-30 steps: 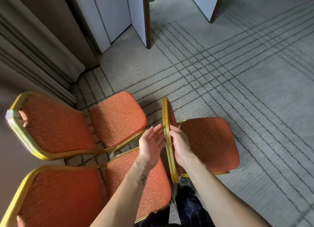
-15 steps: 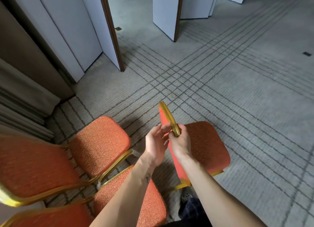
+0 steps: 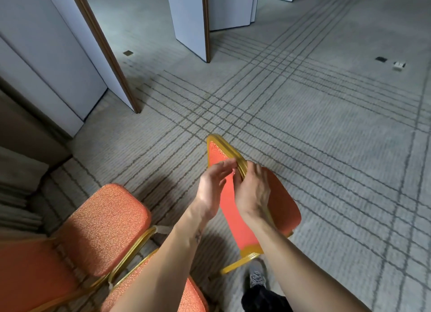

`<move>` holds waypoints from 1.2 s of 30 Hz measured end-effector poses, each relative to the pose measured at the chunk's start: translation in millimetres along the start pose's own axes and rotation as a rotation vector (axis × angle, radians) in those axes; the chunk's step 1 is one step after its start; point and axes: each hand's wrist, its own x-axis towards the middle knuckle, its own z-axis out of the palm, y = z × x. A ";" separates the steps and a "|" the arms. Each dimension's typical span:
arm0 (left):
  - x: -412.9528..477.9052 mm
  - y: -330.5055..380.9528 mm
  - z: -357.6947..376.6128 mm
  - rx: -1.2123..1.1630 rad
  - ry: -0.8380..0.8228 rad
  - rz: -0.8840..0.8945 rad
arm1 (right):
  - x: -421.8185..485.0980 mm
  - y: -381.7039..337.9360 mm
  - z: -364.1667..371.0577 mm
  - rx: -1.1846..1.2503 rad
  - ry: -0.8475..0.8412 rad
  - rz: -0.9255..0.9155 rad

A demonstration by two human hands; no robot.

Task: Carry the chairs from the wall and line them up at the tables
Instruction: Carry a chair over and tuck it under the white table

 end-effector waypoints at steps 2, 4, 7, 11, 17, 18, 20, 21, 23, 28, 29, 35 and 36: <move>14.5 3.7 25.1 0.089 0.041 0.073 | 15.9 7.6 -9.4 0.000 -0.026 0.028; 31.7 5.0 43.8 0.221 0.070 0.154 | 27.8 13.7 -13.1 0.018 -0.056 0.038; 58.8 1.2 57.8 0.562 0.076 0.353 | 40.8 21.0 -15.9 0.059 -0.076 0.008; 87.0 -2.8 63.2 1.047 0.073 0.557 | 66.8 31.7 -23.5 0.057 -0.080 -0.014; 126.2 -8.3 69.6 1.341 0.135 0.687 | 112.6 41.9 -32.0 -0.005 -0.077 -0.090; 132.1 -6.7 71.4 1.369 0.136 0.678 | 119.8 42.5 -31.8 -0.021 -0.063 -0.110; 145.0 -5.1 69.4 1.363 0.134 0.661 | 130.7 44.1 -29.1 -0.044 -0.046 -0.169; 149.2 -3.7 67.8 1.327 0.142 0.646 | 135.0 43.6 -28.0 -0.053 -0.057 -0.197; 156.2 0.1 63.9 1.240 0.186 0.616 | 144.9 39.2 -26.1 -0.056 -0.116 -0.238; 169.7 14.6 55.6 1.305 0.301 0.550 | 167.1 30.2 -22.3 -0.105 -0.131 -0.367; 171.7 17.2 56.5 1.319 0.307 0.511 | 170.2 31.1 -22.8 -0.129 -0.129 -0.395; 182.6 15.9 80.3 1.458 0.290 0.428 | 192.0 58.1 -37.4 -0.239 -0.092 -0.494; 185.6 15.2 85.9 1.482 0.280 0.419 | 196.8 65.1 -40.9 -0.244 -0.097 -0.492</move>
